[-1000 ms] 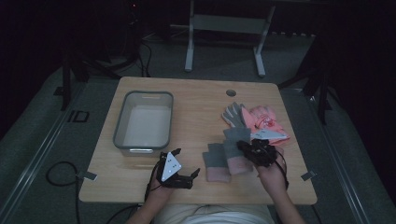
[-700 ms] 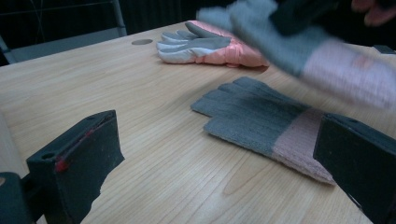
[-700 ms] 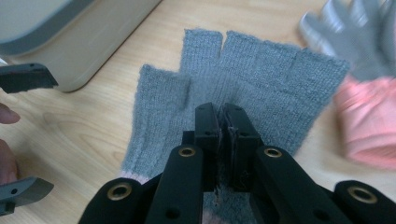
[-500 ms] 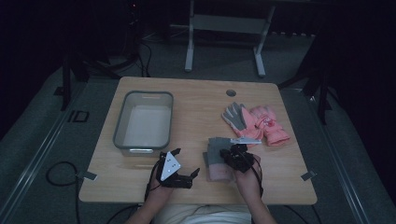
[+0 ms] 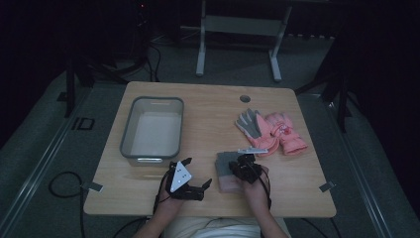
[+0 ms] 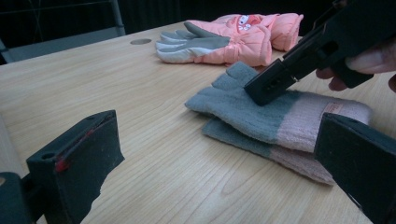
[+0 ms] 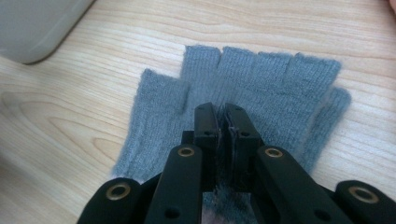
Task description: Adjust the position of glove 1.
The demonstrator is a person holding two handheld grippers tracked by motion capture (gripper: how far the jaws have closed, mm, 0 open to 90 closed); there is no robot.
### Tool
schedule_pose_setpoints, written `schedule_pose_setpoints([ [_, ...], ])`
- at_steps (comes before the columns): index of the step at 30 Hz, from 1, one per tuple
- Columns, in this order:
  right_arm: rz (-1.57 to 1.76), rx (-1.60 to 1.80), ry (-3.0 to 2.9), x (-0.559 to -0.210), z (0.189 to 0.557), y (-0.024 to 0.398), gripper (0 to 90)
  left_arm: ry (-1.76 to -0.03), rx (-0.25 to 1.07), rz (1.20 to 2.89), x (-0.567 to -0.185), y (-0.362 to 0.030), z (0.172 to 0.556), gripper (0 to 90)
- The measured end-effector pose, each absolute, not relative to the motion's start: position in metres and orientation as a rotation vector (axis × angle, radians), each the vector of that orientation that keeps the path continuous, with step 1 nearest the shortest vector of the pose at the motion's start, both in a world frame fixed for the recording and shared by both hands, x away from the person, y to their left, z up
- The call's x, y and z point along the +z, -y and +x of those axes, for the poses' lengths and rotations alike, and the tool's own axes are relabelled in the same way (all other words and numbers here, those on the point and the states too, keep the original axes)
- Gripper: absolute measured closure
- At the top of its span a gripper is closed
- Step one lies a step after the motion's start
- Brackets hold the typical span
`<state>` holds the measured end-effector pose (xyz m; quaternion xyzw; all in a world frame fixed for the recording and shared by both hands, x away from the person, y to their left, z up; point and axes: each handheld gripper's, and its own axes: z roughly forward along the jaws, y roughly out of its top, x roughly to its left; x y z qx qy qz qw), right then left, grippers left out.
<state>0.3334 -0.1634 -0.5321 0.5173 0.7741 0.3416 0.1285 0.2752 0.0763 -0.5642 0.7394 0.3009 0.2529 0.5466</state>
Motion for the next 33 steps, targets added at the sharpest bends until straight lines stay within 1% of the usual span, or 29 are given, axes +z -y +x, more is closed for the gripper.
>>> schedule_pose_setpoints([
  [6,1.492,0.981,-2.245,-0.537,0.332,0.162,81.8,-0.714,0.599,1.753,-0.564,-0.076,0.275,0.5],
  [13,1.466,0.998,-2.247,-0.536,0.331,0.163,74.4,-0.711,0.602,1.764,-0.564,-0.076,0.275,0.5],
  [17,1.418,1.016,-2.261,-0.528,0.329,0.165,70.6,-0.732,0.621,1.752,-0.564,-0.074,0.275,0.4],
  [20,1.372,1.040,-2.281,-0.518,0.330,0.172,64.3,-0.744,0.622,1.754,-0.564,-0.074,0.276,0.4],
  [23,1.357,1.022,-2.303,-0.509,0.334,0.181,64.1,-0.724,0.596,1.783,-0.564,-0.074,0.277,0.5],
  [27,1.305,1.074,-2.294,-0.499,0.338,0.198,57.2,-0.763,0.582,1.835,-0.563,-0.071,0.276,0.6],
  [29,1.278,1.098,-2.297,-0.494,0.341,0.206,56.4,-0.777,0.586,1.840,-0.563,-0.071,0.276,2.7],
  [33,1.179,1.171,-2.295,-0.485,0.346,0.219,53.2,-0.784,0.522,1.875,-0.555,-0.067,0.276,3.1],
])
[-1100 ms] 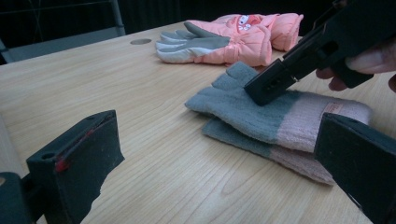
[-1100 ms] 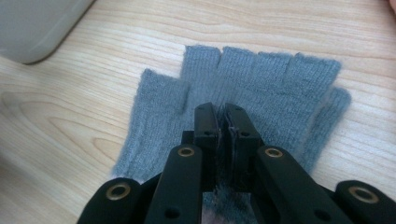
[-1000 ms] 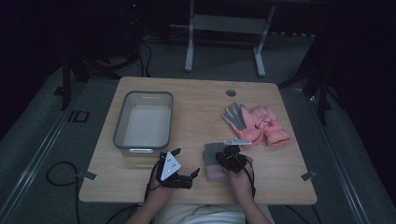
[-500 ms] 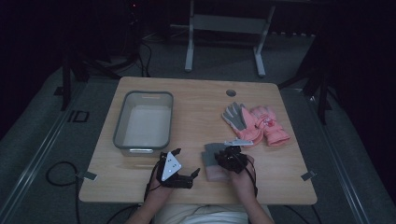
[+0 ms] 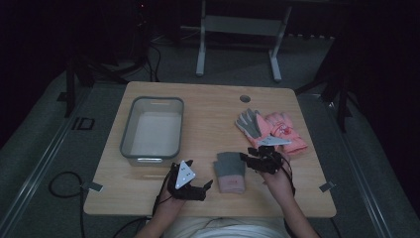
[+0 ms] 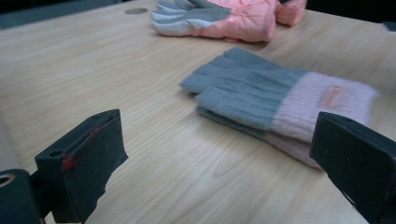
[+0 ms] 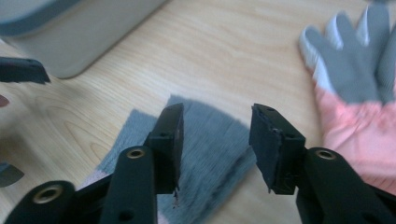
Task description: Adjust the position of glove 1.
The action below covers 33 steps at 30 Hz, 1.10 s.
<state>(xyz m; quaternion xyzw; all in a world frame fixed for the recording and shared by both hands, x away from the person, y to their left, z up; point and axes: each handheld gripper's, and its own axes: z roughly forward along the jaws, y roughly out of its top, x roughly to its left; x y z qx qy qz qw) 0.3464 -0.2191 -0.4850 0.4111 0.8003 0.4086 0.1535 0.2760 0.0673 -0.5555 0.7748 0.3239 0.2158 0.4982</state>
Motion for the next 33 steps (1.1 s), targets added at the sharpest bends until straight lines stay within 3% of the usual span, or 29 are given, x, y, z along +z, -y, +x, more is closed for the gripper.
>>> schedule_pose_setpoints([
  [9,1.102,1.248,-2.324,-0.475,0.366,0.229,52.4,-0.651,0.292,1.983,-0.538,-0.032,0.284,5.2],
  [14,1.078,1.256,-2.347,-0.477,0.374,0.223,53.0,-0.455,0.282,2.100,-0.536,-0.010,0.280,5.8],
  [18,1.107,1.246,-2.367,-0.487,0.381,0.220,53.7,-0.375,0.297,2.158,-0.538,-0.001,0.281,12.3],
  [24,1.169,1.205,-2.387,-0.503,0.389,0.219,56.8,-0.366,0.330,2.163,-0.535,0.000,0.284,14.3],
  [33,1.140,1.147,-2.469,-0.518,0.368,0.203,59.7,-0.413,0.294,2.116,-0.536,-0.011,0.283,14.3],
])
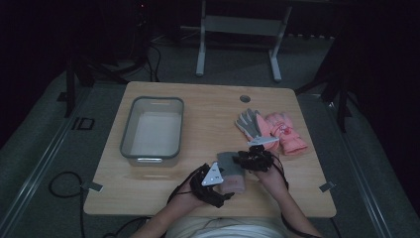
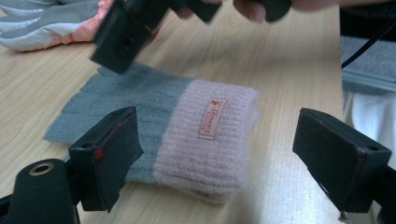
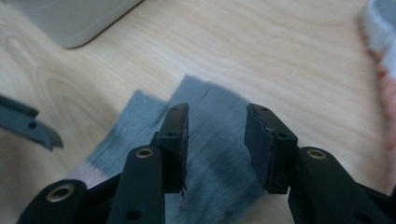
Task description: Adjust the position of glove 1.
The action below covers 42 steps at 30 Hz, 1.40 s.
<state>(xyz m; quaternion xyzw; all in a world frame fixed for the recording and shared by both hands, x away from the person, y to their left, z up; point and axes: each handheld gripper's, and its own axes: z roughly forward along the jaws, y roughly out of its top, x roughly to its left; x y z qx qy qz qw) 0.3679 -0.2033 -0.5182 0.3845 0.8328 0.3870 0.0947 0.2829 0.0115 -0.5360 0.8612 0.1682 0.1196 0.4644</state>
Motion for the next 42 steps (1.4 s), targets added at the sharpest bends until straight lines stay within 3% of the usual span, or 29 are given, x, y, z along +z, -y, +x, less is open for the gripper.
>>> schedule_pose_setpoints([
  [8,1.141,1.034,-2.509,-0.536,0.360,0.193,65.4,-0.412,0.304,2.117,-0.539,-0.014,0.282,14.3],
  [13,1.131,0.963,-2.479,-0.540,0.357,0.187,83.9,-0.432,0.310,2.114,-0.543,-0.024,0.279,14.3],
  [15,1.162,0.971,-2.459,-0.537,0.356,0.187,86.2,-0.435,0.300,2.111,-0.545,-0.028,0.277,14.2],
  [25,1.327,1.124,-2.323,-0.505,0.340,0.202,86.5,-0.417,0.329,2.109,-0.543,-0.034,0.269,14.2],
  [38,1.389,1.045,-2.372,-0.534,0.350,0.198,84.9,-0.397,0.328,2.116,-0.543,-0.029,0.270,14.3],
  [42,1.401,1.047,-2.370,-0.537,0.350,0.198,78.3,-0.388,0.326,2.113,-0.542,-0.026,0.270,14.3],
])
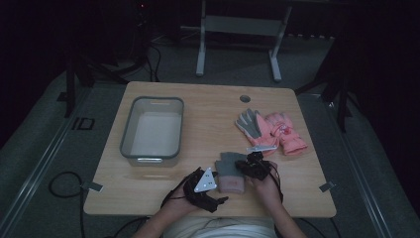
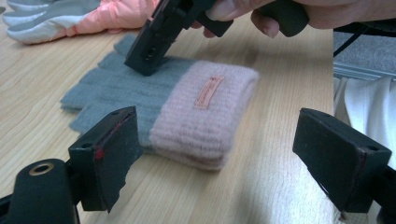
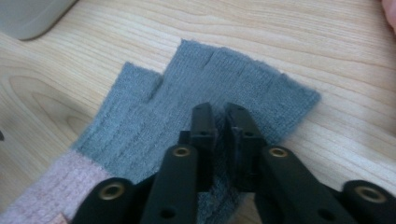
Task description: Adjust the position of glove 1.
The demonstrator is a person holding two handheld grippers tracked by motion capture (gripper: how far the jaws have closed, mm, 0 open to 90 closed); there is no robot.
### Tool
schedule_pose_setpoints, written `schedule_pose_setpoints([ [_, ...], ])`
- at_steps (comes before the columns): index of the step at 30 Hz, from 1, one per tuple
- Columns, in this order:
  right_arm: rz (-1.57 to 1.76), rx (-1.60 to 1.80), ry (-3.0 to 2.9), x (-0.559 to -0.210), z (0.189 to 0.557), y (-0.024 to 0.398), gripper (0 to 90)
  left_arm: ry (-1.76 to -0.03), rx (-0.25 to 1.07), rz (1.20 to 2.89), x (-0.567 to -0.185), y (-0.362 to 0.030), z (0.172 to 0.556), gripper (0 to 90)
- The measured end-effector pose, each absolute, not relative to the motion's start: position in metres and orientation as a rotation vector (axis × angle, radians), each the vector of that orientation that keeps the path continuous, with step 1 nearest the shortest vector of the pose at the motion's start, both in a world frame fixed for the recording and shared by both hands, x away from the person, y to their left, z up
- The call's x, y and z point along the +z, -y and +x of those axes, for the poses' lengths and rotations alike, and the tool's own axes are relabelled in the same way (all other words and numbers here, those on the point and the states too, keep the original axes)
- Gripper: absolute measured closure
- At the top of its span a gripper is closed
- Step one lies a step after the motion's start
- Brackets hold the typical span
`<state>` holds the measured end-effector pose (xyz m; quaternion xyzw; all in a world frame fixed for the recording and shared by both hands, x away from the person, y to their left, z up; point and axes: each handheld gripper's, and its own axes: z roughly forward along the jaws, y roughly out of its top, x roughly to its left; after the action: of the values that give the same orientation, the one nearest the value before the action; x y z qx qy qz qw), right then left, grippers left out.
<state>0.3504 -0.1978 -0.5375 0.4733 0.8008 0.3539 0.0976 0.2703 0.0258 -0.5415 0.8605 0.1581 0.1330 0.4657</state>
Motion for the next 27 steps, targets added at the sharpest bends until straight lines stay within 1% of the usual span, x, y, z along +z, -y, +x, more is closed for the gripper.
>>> schedule_pose_setpoints([
  [3,1.396,1.087,-2.338,-0.528,0.352,0.205,69.6,-0.364,0.333,2.116,-0.539,-0.020,0.271,14.8],
  [4,1.398,1.108,-2.325,-0.523,0.355,0.209,64.8,-0.356,0.336,2.119,-0.539,-0.018,0.272,14.8],
  [5,1.399,1.112,-2.323,-0.521,0.358,0.211,62.1,-0.345,0.342,2.126,-0.540,-0.015,0.273,14.8],
  [8,1.395,1.098,-2.324,-0.513,0.369,0.216,55.6,-0.312,0.364,2.166,-0.543,-0.009,0.276,14.9],
  [9,1.396,1.094,-2.330,-0.513,0.372,0.217,55.1,-0.296,0.380,2.183,-0.544,-0.006,0.277,15.3],
  [15,1.426,1.060,-2.363,-0.526,0.386,0.217,46.2,-0.193,0.472,2.276,-0.548,0.006,0.280,21.7],
  [17,1.423,1.054,-2.374,-0.532,0.388,0.216,42.0,-0.172,0.500,2.321,-0.552,0.010,0.282,23.8],
  [20,1.421,1.006,-2.412,-0.541,0.391,0.214,38.2,-0.155,0.540,2.348,-0.558,0.012,0.282,24.1],
  [22,1.420,0.989,-2.418,-0.544,0.391,0.213,36.5,-0.152,0.568,2.354,-0.557,0.012,0.281,29.1],
  [25,1.401,0.985,-2.420,-0.545,0.391,0.212,35.2,-0.143,0.569,2.368,-0.557,0.012,0.283,37.5],
  [27,1.377,0.970,-2.431,-0.545,0.391,0.211,37.4,-0.143,0.554,2.380,-0.555,0.013,0.285,42.2],
])
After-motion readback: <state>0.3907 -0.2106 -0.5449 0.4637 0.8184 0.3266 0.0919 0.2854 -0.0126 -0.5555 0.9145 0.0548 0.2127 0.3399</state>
